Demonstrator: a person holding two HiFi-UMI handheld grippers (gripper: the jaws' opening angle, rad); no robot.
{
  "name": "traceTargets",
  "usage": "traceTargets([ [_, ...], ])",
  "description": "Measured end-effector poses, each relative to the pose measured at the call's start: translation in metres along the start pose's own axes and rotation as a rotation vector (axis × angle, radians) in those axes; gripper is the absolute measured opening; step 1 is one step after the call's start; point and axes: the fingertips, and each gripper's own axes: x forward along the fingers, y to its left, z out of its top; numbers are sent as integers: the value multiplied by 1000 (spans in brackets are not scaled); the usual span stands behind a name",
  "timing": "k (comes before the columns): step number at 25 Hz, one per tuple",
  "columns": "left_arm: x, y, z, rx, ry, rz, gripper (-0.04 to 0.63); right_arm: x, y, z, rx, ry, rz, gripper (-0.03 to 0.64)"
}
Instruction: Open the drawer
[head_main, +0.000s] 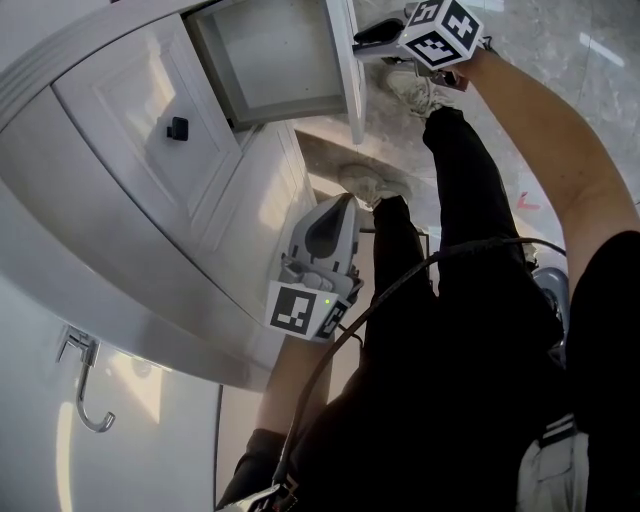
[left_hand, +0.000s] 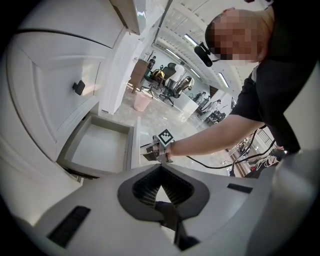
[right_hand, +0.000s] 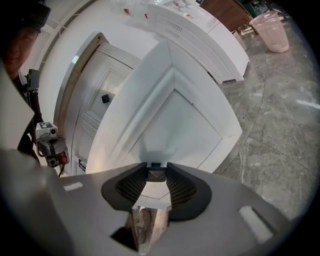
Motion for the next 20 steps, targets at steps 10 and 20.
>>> traceTargets([
  [10, -11, -2, 1, 2, -5, -3, 2, 0, -5, -3, 51, -15, -2, 126],
  [20, -43, -26, 34, 41, -80, -21, 2, -48, -3, -16, -1, 28, -213, 143],
])
